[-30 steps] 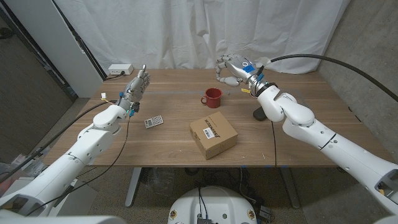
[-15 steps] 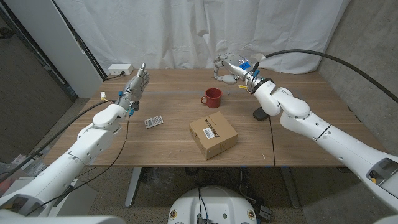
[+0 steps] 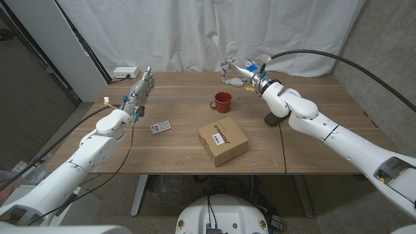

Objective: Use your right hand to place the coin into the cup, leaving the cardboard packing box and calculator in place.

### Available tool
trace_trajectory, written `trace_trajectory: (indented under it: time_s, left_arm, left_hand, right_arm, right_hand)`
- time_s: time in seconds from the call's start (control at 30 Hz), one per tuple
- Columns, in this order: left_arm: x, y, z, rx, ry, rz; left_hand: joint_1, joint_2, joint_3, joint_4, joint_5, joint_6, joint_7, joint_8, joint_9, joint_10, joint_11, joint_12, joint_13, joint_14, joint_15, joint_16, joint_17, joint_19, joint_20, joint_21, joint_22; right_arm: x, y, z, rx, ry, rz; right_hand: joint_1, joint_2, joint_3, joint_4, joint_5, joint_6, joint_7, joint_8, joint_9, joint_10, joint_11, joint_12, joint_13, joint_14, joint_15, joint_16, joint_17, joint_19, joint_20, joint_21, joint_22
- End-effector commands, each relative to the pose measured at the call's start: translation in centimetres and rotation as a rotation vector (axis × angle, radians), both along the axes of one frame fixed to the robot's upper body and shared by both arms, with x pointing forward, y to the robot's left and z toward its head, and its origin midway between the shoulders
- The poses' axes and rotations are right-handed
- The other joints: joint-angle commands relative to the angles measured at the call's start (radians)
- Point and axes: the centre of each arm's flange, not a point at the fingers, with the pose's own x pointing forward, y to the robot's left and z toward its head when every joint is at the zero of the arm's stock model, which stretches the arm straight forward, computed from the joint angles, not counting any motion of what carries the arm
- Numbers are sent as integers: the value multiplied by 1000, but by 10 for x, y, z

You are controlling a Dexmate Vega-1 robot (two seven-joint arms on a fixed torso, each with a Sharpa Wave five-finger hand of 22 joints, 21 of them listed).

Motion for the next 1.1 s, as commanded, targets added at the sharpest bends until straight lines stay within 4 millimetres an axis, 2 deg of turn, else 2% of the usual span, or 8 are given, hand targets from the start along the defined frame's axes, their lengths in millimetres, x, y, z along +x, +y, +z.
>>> trace_trajectory:
  time_s: [0.03,0.2,0.4,0.5,1.1]
  left_arm:
    - [-1,7,-2,2,4,4]
    - [1,9,-2,0,6,3]
    - [5,9,-2,1,9,-4]
    - [6,9,-2,3,10,-7]
    - [6,14,-3,-6,7,-3]
  left_hand:
    - [5,6,-9,2,-1,-2,-2,4,4,4,1,3,5,1,-4,1,4,-11,-4,6,4]
    - [6,7,-10,2,-1,-1,-3,5,4,5,0,3,5,2,-5,1,4,-12,-4,6,4]
    - [6,7,-11,2,-1,-1,-3,5,4,5,1,3,5,1,-4,1,4,-11,-5,7,4]
    - [6,7,-12,2,-1,-1,-3,5,4,5,-1,3,5,1,-4,1,4,-11,-4,7,4]
    - [8,8,-15,2,-1,1,-4,5,4,5,-2,3,5,2,-5,1,4,-11,-3,7,4]
  right_arm:
    - [18,8,5,-14,20,-21]
    - [25,11,8,-15,46,-45]
    - [34,16,10,-41,87,-84]
    - [37,17,11,-47,102,-95]
    - [54,28,6,-62,232,-139]
  right_hand:
    - [-3,7,-4,1,-1,0,-4,7,4,9,5,-4,-1,7,-42,-5,2,0,-38,-6,1]
    - [-3,8,-5,0,-2,-2,-4,8,3,2,0,-7,-2,6,-42,-6,2,-1,-39,-7,1]
    - [-4,10,-8,0,-6,-4,-4,12,0,-10,8,-13,-2,-11,-40,-14,1,-13,-44,-13,1]
    - [-5,12,-9,0,-8,-7,-4,15,-1,-26,0,-20,-3,-25,-40,-19,1,-22,-46,-17,1]
    - [-5,18,-14,-2,-12,-14,-3,23,-4,-65,16,-38,-5,-55,-29,-28,1,-41,-45,-27,0]
